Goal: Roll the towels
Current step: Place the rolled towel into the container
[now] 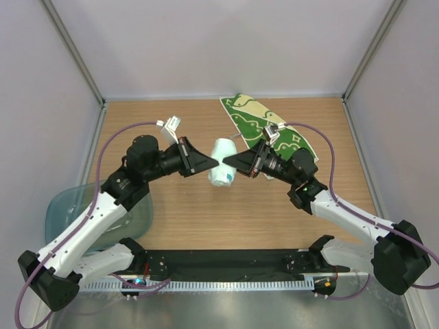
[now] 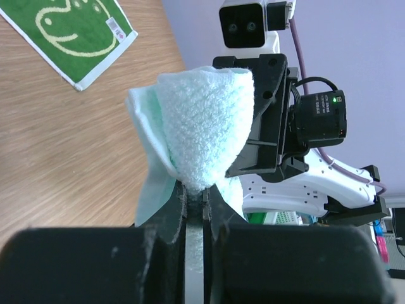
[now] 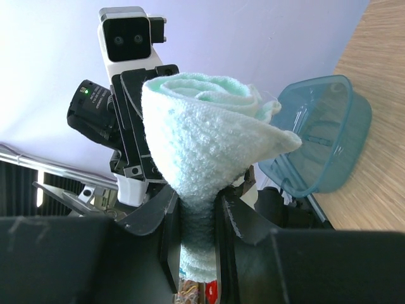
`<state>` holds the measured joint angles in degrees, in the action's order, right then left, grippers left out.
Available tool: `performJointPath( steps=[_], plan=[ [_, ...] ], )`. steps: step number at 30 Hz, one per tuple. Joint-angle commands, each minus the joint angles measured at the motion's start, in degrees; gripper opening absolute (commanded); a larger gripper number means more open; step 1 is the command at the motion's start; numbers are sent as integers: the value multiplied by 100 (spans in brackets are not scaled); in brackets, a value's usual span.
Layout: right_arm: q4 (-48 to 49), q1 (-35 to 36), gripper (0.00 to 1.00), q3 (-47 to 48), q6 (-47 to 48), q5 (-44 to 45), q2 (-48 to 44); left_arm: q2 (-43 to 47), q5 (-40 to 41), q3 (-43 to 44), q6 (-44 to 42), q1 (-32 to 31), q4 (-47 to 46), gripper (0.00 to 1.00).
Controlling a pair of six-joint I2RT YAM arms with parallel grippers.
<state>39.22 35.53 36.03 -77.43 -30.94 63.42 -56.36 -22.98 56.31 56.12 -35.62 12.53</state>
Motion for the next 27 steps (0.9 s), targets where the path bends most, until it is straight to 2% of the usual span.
performJointPath(
  steps=[1,4,7,8,9,12,19,21,24,25,27],
  plan=[
    [1325,95,8,290,-334,-360,-172,-112,110,-15,-189,37,373,0],
    [1106,86,21,352,-220,-369,-163,28,101,46,-180,151,399,0],
    [658,95,51,501,52,-378,-146,229,145,326,-329,388,916,0],
    [552,103,65,562,131,-378,-137,274,162,406,-399,589,1065,0],
    [316,95,69,598,279,-378,-119,318,154,476,-548,678,1206,0],
    [-245,95,74,730,579,-387,-93,459,110,661,-943,1099,1865,0],
    [-2180,103,77,1072,1966,-123,-215,836,399,1021,-2067,2031,3534,0],
    [-2758,95,77,1222,2240,-70,-207,933,854,1257,-2341,2198,4228,0],
    [-3069,103,77,1336,2495,-88,-181,1021,1365,1522,-2816,2462,5081,0],
    [-3148,95,77,1380,2548,-79,-155,1039,1828,1601,-2852,2515,5257,0],
    [-3289,103,77,1398,2654,-114,-146,1074,2234,1698,-2984,2516,5757,0]
  ],
)
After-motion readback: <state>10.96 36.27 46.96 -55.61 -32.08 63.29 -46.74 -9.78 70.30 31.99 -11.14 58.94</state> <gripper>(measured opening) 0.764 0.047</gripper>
